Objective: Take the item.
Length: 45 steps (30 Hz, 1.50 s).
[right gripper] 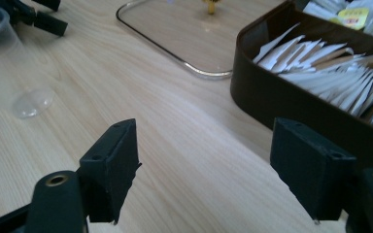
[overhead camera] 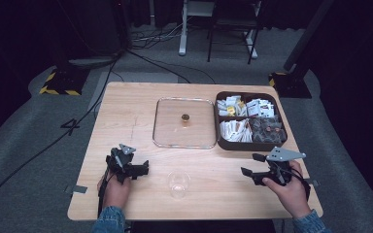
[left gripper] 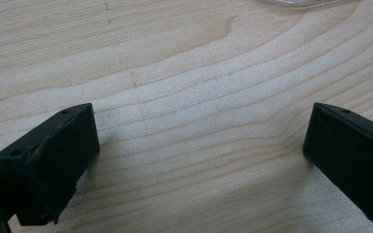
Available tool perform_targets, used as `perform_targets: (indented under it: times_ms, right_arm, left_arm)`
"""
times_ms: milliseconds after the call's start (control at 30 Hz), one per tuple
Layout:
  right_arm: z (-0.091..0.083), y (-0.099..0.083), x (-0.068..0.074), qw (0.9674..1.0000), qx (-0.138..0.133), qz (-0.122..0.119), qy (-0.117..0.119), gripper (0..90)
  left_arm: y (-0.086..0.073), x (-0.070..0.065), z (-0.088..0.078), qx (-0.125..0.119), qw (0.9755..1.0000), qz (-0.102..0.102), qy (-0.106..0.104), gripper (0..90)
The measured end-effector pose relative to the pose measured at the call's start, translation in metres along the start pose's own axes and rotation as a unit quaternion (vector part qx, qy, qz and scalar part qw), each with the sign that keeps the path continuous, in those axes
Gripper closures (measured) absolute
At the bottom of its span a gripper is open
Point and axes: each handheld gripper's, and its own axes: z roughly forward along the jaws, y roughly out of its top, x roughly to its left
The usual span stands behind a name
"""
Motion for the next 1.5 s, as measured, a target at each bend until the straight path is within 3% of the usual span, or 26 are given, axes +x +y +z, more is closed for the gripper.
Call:
perform_targets:
  times_ms: [633,1367,1500]
  right_arm:
    - [-0.014,0.040,-0.006,0.9974,-0.070,-0.011,-0.016,25.5]
    - [-0.006,0.064,-0.023,0.9957,-0.090,-0.010,-0.016,22.2]
    - [-0.004,0.066,-0.030,0.9955,-0.090,-0.010,-0.025,21.4]
  left_arm:
    - [-0.001,0.000,-0.001,0.001,0.9999,0.009,-0.007,0.2]
    - [-0.003,-0.002,-0.003,-0.001,0.9999,0.011,-0.008,0.5]
    - [-0.004,-0.003,-0.003,0.000,0.9999,0.012,-0.007,0.5]
